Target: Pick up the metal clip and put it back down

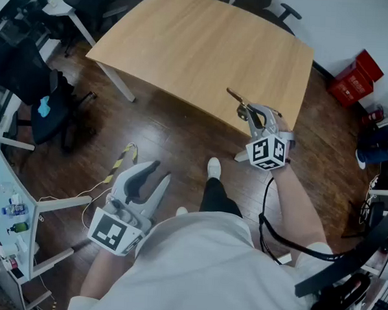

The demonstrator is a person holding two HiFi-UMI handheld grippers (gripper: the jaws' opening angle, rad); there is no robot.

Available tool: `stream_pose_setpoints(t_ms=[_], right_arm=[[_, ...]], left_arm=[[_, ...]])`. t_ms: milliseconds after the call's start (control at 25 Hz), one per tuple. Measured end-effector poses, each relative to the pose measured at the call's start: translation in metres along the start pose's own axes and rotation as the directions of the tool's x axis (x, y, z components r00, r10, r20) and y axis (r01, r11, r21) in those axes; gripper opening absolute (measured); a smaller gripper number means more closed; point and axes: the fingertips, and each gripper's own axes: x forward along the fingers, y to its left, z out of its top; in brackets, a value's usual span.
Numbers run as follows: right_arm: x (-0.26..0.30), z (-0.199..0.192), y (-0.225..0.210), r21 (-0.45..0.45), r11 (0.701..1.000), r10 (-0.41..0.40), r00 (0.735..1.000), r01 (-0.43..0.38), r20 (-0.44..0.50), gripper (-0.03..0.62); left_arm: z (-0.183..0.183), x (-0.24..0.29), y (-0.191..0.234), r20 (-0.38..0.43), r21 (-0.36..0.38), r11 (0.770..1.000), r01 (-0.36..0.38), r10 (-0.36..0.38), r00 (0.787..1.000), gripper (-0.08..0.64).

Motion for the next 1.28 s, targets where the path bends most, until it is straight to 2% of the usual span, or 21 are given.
stream_pose_setpoints(t_ms=[320,480,640,960,1080,1280], right_arm=[[-0.161,0.073,0.055,0.064,0.998,-0.004,0.999,0.002,0.035,0.006],[-0.228,0.1,0.071,0.054,0.998,0.005,0.998,-0.009,0.069,0.006],[-0.275,0.11,0.081,0.054,0.998,0.004,0.996,-0.009,0.093,0.006],[-0.312,0.111,0.078,0.043,0.999,-0.006,0.993,0.002,0.117,0.006],[-0.311,0.107,0.077,0.047,0.999,-0.004,0.993,-0.001,0.12,0.006],[-0.291,0.092,0.065,0.053,0.999,-0.014,0.995,0.009,0.096,0.006]], left_arm=[[-0.021,-0.063,-0.049,-0.016,-0.023,0.995,0.096,-0.096,0.995,0.106],[-0.029,-0.071,-0.069,-0.016,-0.019,0.991,0.133,-0.133,0.991,0.106],[-0.032,-0.069,-0.086,-0.028,0.005,0.988,0.152,-0.152,0.988,0.106],[-0.021,-0.058,-0.117,-0.021,0.01,0.986,0.166,-0.166,0.986,0.091],[-0.022,-0.057,-0.124,-0.016,-0.016,0.984,0.177,-0.177,0.984,0.101],[-0.02,-0.056,-0.119,-0.009,-0.005,0.981,0.193,-0.193,0.981,0.104]])
